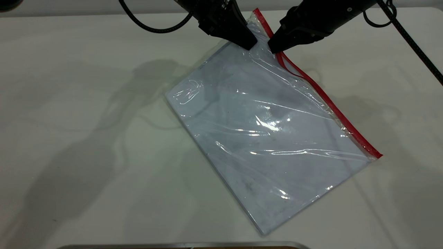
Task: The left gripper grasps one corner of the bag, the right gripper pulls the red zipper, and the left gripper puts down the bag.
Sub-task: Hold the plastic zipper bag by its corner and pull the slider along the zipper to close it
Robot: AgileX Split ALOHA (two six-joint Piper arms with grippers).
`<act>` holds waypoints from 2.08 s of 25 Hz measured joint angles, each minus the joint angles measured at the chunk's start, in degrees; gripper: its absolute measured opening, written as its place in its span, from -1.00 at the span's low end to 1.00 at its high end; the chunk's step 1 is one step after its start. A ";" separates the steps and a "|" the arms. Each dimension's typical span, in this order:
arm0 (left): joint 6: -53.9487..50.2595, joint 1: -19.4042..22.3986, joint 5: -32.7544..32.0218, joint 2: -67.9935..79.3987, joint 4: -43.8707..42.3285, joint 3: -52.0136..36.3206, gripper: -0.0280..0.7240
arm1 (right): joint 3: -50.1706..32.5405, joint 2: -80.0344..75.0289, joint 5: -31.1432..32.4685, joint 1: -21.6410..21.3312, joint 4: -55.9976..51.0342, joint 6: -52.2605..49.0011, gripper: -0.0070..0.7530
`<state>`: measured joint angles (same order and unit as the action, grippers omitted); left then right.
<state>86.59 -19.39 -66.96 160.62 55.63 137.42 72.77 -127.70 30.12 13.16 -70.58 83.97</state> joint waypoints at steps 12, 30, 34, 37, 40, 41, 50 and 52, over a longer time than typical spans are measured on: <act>-3.89 0.62 0.00 0.47 2.03 0.07 -0.78 | 0.15 0.23 -0.08 0.00 10.71 -7.24 -0.81; -5.76 5.04 0.00 -0.08 1.68 0.78 -0.78 | -1.01 -0.33 -0.44 -0.49 25.48 -13.79 -0.70; -6.95 5.04 0.00 -0.08 1.68 0.78 -0.78 | -1.01 -0.33 -3.04 -0.49 21.51 -11.93 -0.35; -11.33 5.04 0.00 -0.08 1.68 0.84 -0.78 | -1.01 -0.33 -4.89 -0.49 16.27 -7.10 0.05; -17.17 5.04 0.00 -0.08 1.51 0.84 -0.78 | -1.01 -0.33 -6.14 -0.49 9.99 -0.85 0.30; -18.64 5.04 0.00 -0.08 1.46 0.84 -0.78 | -1.01 -0.33 -6.36 -0.49 8.14 1.15 0.34; -26.33 5.04 0.00 -0.08 1.71 0.84 -0.78 | -1.01 -0.33 -6.34 -0.49 -8.17 18.09 0.32; -27.24 5.04 0.00 -0.08 2.59 0.84 -0.78 | -1.01 -0.33 -5.86 -0.49 -10.54 20.11 0.28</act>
<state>59.35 -14.34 -66.96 160.54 58.22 138.27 71.76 -128.03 24.26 12.67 -81.11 104.08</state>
